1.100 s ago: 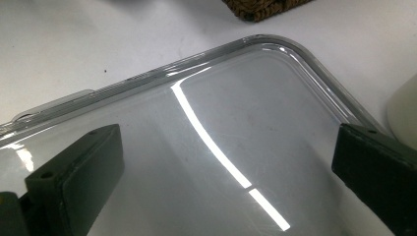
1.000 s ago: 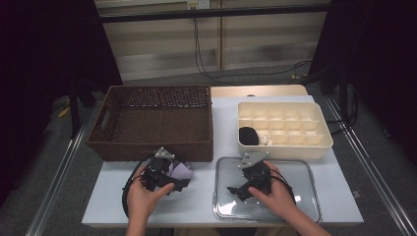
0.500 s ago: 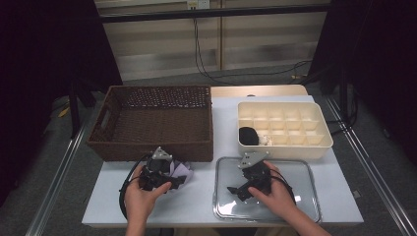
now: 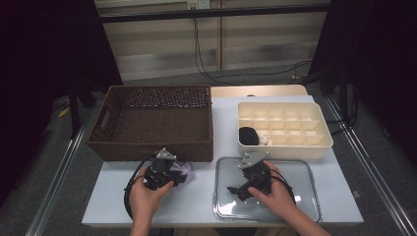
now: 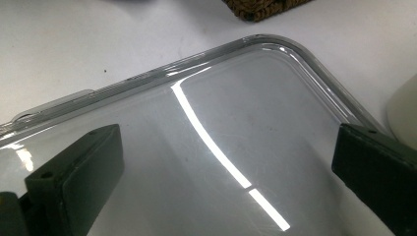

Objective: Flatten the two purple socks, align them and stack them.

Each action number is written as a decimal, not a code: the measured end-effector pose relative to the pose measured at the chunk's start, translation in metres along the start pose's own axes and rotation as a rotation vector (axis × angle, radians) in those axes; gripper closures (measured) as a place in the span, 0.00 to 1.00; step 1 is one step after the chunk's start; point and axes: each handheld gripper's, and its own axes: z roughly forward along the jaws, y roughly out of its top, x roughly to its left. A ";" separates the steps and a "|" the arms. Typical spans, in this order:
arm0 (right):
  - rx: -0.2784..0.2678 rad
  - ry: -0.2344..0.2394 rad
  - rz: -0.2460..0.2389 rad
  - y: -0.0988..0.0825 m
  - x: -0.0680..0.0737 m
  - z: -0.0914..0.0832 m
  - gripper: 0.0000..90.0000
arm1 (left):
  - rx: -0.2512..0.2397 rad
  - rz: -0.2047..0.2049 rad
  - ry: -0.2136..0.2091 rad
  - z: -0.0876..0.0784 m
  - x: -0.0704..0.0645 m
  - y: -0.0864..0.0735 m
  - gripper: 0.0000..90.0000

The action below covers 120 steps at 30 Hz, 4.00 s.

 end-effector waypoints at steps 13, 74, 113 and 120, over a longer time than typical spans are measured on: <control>0.002 0.000 0.000 0.000 0.000 0.000 0.00 | -0.008 -0.020 -0.067 0.009 -0.015 0.010 0.95; -0.002 -0.003 -0.002 0.001 -0.001 0.001 0.00 | -0.055 0.016 -0.085 0.004 -0.025 0.027 0.89; -0.003 -0.005 -0.004 0.001 0.000 0.001 0.00 | 0.021 0.006 -0.082 0.019 -0.021 0.025 1.00; 0.006 -0.014 0.003 0.002 0.001 0.001 0.00 | 0.035 0.013 -0.087 0.023 -0.024 0.027 1.00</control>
